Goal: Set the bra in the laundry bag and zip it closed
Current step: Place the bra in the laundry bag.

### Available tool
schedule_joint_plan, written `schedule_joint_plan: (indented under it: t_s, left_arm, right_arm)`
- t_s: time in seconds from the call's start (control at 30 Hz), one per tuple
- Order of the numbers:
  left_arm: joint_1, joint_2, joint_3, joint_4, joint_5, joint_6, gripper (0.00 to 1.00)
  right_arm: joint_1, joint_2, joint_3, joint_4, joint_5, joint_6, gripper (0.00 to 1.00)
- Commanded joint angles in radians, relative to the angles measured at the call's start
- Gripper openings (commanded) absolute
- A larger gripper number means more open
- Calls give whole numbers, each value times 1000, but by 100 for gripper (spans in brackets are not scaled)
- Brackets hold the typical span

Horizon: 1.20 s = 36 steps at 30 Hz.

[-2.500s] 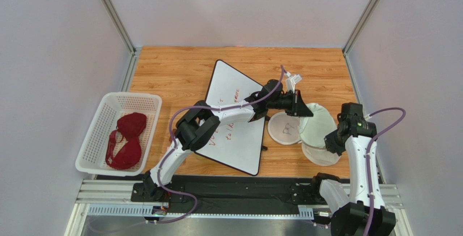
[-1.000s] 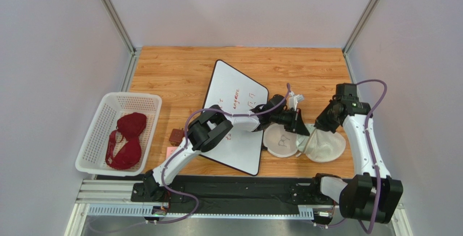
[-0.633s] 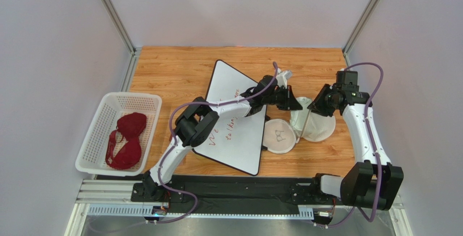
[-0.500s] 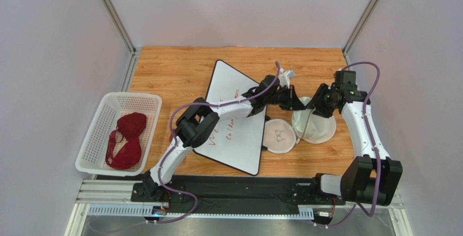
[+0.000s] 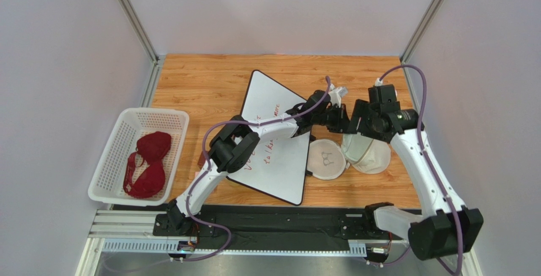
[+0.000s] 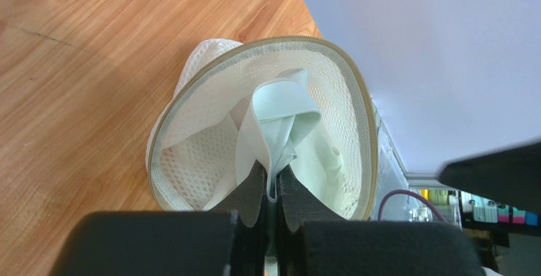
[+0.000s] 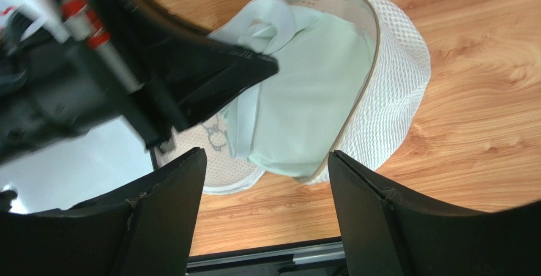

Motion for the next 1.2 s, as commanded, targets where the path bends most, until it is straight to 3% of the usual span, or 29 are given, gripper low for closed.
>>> schedule_joint_plan:
  t_s: [0.0,0.13,0.4,0.53,0.93,1.17]
  left_arm:
    - [-7,-14,78,-91,-7,29,0]
    - [-7,-18,104,-190,-19,32,0]
    - [-9,-43,117,-235,2,9,0]
    - [-7,-47,140,-327,-23,53,0]
    - [11,-79,81,-249,169,176,0]
    - [13,-61,66,-106,322,95,1]
  right_arm:
    - [121,-144,-73,11,200,-15,75]
    - [192,-232,-207,147,150,-46,75]
    - [362,-309,-389,448,295,-132,75]
    - [371,-306,-442,528,340,-150,71]
    - [371,-333,-500,526,315,-163,67]
    - [347,-356,-466,484,390,-62,69]
